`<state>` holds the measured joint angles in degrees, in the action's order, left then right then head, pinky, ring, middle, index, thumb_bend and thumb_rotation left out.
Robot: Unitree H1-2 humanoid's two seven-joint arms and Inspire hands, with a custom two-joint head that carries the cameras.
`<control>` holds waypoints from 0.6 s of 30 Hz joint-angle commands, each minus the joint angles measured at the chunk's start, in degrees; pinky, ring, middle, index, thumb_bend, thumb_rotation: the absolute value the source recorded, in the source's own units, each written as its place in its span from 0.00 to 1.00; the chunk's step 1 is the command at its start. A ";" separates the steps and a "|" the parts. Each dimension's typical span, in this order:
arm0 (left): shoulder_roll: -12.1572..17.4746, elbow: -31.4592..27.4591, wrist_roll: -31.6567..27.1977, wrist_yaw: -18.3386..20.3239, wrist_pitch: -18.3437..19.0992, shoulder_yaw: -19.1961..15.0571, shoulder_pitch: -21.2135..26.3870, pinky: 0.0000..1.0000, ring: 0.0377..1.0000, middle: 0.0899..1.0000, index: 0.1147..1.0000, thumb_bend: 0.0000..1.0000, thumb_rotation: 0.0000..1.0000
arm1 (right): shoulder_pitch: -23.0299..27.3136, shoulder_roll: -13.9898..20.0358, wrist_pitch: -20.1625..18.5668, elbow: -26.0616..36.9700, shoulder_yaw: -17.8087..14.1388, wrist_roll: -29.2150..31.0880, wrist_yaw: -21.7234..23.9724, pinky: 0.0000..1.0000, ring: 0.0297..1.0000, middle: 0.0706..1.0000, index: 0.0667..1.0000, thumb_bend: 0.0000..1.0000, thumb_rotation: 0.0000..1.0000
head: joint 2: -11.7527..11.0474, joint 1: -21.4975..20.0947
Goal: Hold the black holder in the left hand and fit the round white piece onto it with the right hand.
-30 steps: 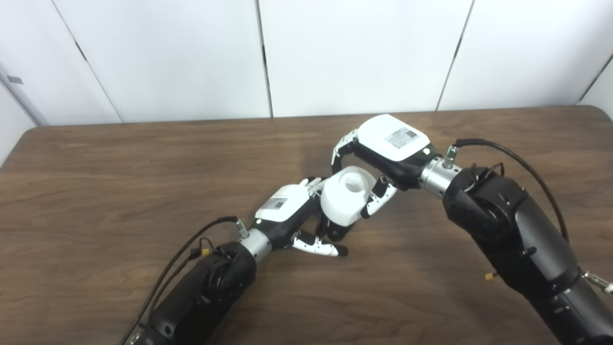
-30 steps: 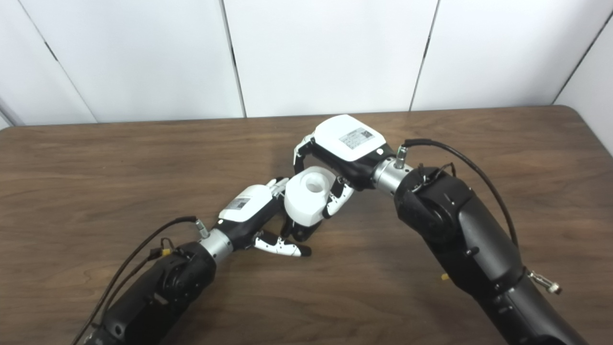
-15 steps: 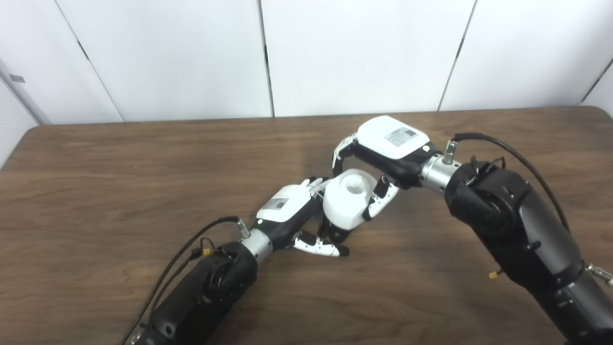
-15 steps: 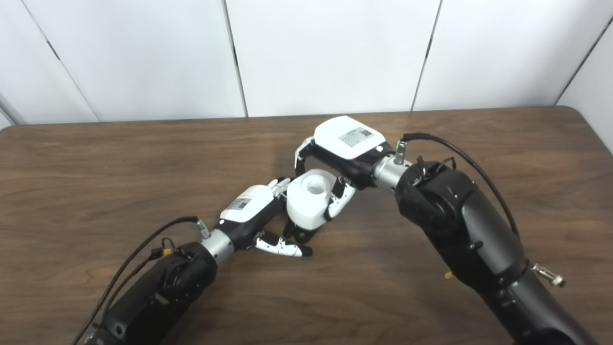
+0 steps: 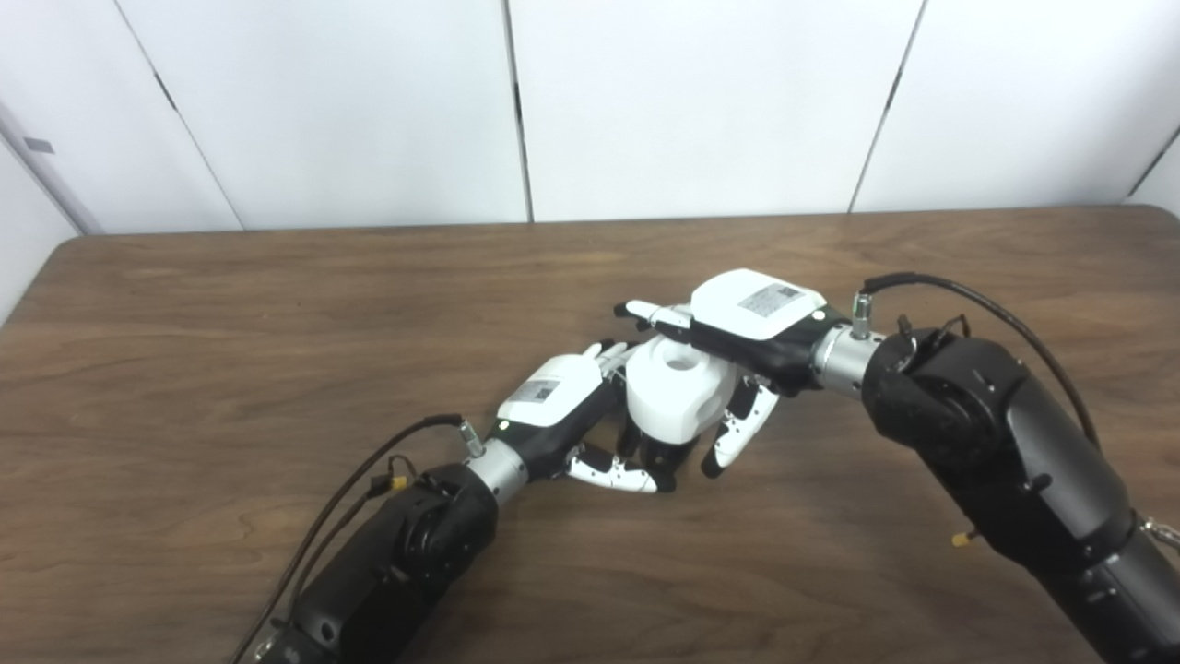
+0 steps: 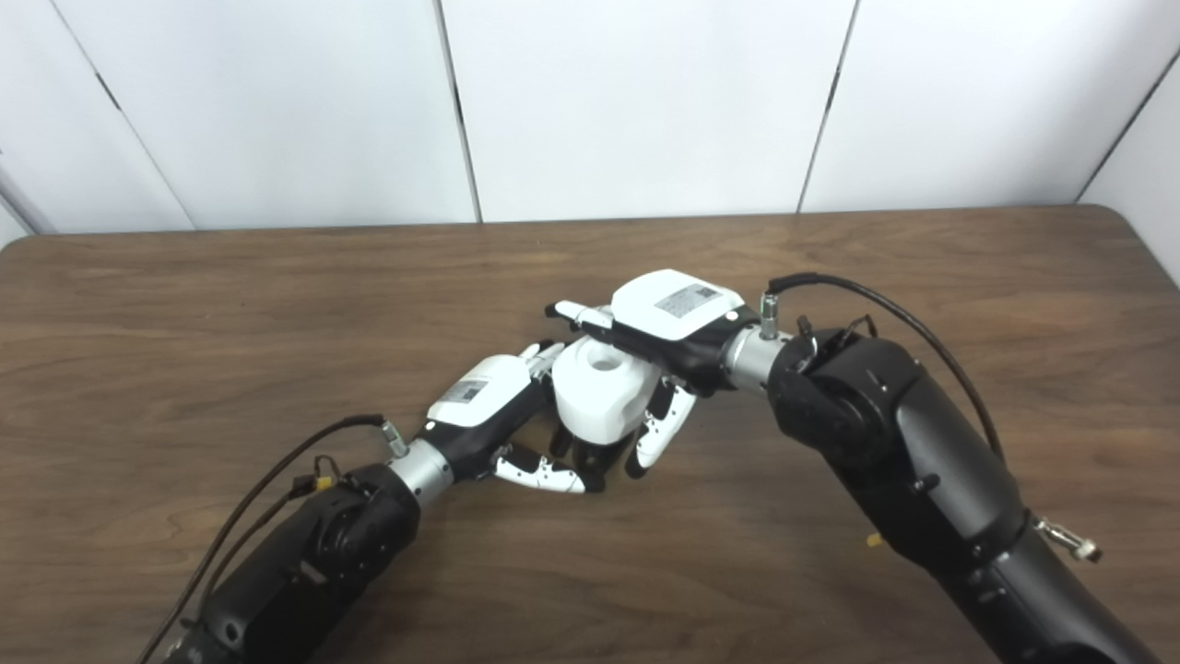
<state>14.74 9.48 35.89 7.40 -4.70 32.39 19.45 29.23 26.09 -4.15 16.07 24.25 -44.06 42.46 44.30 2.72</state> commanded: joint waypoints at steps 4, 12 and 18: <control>0.51 3.18 1.11 4.92 0.67 2.20 -1.95 0.97 0.99 0.98 0.42 0.52 0.07 | 2.02 0.77 0.49 1.38 -1.87 1.16 -0.36 0.72 0.84 0.90 1.00 1.00 0.33 | -0.09 -0.16; 0.23 4.08 1.22 4.59 0.45 2.09 -1.78 0.97 1.00 0.97 0.42 0.52 0.06 | 2.42 0.65 1.92 0.81 -4.62 2.28 -3.62 0.68 0.81 0.88 1.00 1.00 0.31 | -0.52 -0.46; 0.24 5.03 1.34 3.79 -0.52 1.92 -1.71 0.97 0.99 0.97 0.42 0.52 0.06 | 2.66 0.83 2.96 0.71 -7.01 3.72 -6.47 0.69 0.80 0.87 1.00 0.99 0.31 | -0.82 -0.54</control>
<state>14.66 10.65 36.00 7.14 -6.15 32.23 19.88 29.24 26.41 -2.38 15.41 18.83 -41.02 38.26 43.42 2.11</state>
